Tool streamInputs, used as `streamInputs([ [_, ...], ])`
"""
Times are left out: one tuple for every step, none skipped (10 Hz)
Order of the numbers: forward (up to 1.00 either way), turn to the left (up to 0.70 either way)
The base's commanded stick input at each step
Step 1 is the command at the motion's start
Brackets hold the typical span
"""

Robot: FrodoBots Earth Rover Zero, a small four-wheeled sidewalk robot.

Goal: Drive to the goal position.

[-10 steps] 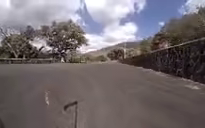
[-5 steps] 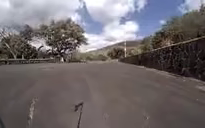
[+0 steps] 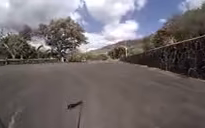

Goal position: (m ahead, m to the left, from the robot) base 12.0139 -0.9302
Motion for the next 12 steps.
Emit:
streamInputs([
  [0.7, 0.0],
  [0.7, 0.0],
  [0.7, 0.0],
  [0.7, 0.0],
  [0.7, 0.0],
  [0.7, 0.0],
  [0.7, 0.0],
  [0.7, 0.0],
  [0.7, 0.0],
  [0.7, -0.07],
  [0.7, -0.14],
  [0.7, -0.09],
])
